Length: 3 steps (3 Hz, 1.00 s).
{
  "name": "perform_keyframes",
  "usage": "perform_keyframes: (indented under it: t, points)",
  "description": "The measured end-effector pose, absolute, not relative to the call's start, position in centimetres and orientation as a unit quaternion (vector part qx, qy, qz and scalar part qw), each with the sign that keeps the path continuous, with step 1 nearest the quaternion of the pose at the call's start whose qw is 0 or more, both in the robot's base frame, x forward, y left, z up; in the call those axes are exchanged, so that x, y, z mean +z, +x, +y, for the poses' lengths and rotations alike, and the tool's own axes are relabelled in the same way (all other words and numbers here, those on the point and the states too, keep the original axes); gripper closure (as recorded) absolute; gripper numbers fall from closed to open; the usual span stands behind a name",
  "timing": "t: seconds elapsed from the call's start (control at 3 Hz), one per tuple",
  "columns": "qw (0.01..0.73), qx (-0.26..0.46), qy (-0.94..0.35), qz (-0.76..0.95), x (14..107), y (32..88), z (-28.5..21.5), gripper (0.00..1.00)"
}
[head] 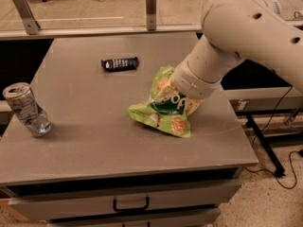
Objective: Move green rice chip bag near rxbar blueberry
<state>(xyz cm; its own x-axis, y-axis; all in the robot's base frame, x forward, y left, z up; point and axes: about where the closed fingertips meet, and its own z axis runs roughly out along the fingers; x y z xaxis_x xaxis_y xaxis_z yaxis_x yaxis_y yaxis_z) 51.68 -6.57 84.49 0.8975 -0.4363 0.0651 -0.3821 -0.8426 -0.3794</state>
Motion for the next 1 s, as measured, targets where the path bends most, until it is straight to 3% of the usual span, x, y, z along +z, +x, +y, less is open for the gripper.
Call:
perform_keyframes:
  t: [0.33,1.0]
  points:
    - [0.189,-0.080,-0.950,0.235,85.6,54.2,-4.8,1.00]
    - [0.223,-0.087,-0.912,0.333,89.3,66.2,1.5,1.00]
